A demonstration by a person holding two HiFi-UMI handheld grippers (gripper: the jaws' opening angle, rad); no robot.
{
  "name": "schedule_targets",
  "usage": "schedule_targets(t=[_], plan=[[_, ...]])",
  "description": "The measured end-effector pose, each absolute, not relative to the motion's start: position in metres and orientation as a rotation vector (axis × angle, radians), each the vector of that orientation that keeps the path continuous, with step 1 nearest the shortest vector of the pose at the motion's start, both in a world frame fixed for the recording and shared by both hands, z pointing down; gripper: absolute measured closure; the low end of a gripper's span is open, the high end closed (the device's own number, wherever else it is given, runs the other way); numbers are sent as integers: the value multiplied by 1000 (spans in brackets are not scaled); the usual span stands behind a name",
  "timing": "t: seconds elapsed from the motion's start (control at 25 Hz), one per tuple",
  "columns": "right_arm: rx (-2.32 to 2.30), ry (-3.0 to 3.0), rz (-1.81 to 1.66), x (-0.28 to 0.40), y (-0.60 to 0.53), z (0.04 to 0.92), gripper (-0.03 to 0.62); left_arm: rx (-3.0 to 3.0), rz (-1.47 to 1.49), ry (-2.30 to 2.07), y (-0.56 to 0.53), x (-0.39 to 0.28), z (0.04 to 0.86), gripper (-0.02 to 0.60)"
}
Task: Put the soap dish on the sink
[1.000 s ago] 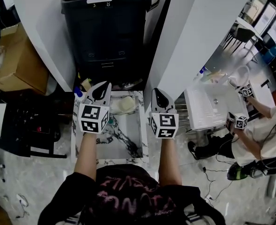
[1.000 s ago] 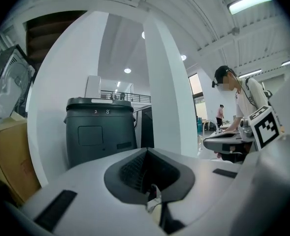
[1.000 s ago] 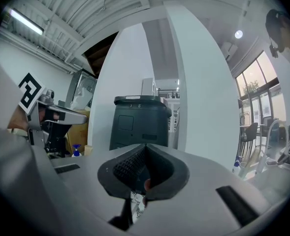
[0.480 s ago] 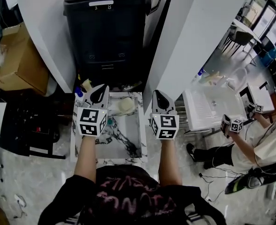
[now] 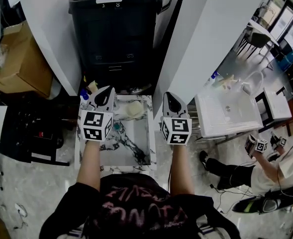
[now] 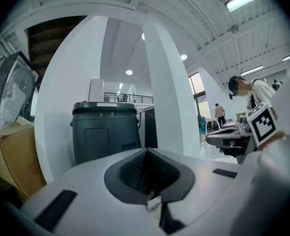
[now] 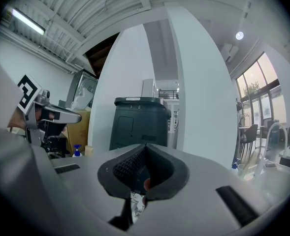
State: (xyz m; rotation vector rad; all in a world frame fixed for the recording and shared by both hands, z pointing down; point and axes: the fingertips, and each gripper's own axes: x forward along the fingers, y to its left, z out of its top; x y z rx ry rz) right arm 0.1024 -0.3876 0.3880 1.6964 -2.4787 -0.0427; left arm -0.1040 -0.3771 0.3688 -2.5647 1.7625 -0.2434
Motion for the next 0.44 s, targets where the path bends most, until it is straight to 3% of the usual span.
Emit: schedule_targets(t=[0.44], plan=[[1666, -2504, -35, 94, -389, 386, 586, -2555, -258, 1775, -377, -110, 368, 566]])
